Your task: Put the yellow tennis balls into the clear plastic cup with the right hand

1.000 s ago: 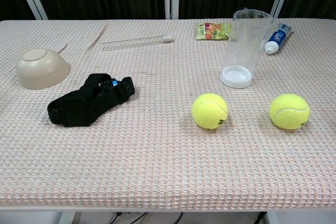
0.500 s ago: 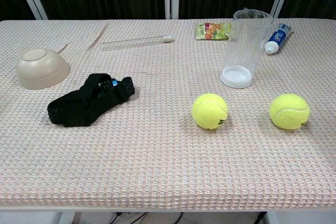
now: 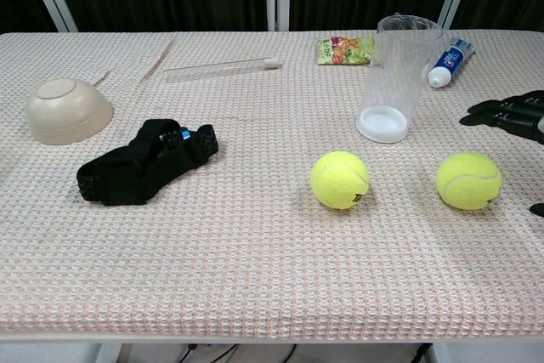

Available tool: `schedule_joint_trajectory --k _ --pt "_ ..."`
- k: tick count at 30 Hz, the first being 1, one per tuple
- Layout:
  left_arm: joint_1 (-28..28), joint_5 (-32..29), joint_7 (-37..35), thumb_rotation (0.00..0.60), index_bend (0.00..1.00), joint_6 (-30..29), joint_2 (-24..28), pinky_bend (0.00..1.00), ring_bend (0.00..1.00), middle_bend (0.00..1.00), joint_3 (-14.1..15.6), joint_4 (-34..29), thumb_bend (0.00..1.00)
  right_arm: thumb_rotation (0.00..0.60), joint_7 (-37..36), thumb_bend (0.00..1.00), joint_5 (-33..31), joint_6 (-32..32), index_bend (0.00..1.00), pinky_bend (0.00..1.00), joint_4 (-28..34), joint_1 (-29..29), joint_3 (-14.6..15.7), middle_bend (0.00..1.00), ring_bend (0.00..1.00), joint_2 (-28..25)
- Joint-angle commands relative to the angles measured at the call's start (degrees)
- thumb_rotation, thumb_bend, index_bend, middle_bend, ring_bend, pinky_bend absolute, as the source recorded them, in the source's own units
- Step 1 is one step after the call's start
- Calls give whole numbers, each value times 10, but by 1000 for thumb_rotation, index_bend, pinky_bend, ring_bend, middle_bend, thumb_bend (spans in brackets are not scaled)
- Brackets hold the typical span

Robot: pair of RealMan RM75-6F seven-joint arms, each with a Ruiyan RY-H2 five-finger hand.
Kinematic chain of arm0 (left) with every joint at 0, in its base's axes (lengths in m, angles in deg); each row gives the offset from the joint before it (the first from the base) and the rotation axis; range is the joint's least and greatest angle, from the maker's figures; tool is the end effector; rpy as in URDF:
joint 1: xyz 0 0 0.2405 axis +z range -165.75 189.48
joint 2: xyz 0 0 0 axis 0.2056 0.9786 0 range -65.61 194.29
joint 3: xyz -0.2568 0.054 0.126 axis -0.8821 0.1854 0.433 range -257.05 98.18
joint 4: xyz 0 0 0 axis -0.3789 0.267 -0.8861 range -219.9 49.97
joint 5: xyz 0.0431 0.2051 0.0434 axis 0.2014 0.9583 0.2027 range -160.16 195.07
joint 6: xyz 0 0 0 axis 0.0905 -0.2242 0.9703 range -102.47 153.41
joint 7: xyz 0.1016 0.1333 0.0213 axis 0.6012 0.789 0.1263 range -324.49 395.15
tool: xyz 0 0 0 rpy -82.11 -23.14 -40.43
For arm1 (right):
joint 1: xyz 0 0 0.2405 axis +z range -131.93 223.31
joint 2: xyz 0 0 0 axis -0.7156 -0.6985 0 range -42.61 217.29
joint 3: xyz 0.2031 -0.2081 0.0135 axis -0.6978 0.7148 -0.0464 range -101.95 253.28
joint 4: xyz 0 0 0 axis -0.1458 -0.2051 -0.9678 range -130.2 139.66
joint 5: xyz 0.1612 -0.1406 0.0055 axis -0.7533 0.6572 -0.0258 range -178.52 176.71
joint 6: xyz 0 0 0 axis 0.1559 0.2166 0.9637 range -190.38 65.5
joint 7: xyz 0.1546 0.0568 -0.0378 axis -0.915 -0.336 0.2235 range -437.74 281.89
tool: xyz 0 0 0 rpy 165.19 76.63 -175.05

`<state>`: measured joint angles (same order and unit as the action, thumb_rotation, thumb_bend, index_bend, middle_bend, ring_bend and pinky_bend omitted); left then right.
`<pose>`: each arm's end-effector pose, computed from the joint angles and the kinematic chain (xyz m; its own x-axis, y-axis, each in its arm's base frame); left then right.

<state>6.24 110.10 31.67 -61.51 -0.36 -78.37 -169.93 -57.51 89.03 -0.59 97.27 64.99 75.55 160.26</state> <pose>-0.3524 0.1999 0.1657 0.4548 0.0296 0.8901 0.8846 -0.1305 -0.4476 -0.2829 -0.2576 0.0421 0.6599 -0.2360 0.7133 -0.7295 -0.4282 0.5333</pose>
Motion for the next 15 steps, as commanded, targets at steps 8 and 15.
schedule_joint_trajectory --k 8,15 --pt "2 -2 -8 600 11 -3 2 0 0 0 -2 1 175 600 -41 194 -2 -37 0 74 -43 37 0 0 0 42" --pt "2 -1 -13 600 12 -7 1 0 0 0 -3 3 175 600 -55 260 2 -39 166 331 -61 48 6 166 138 58"
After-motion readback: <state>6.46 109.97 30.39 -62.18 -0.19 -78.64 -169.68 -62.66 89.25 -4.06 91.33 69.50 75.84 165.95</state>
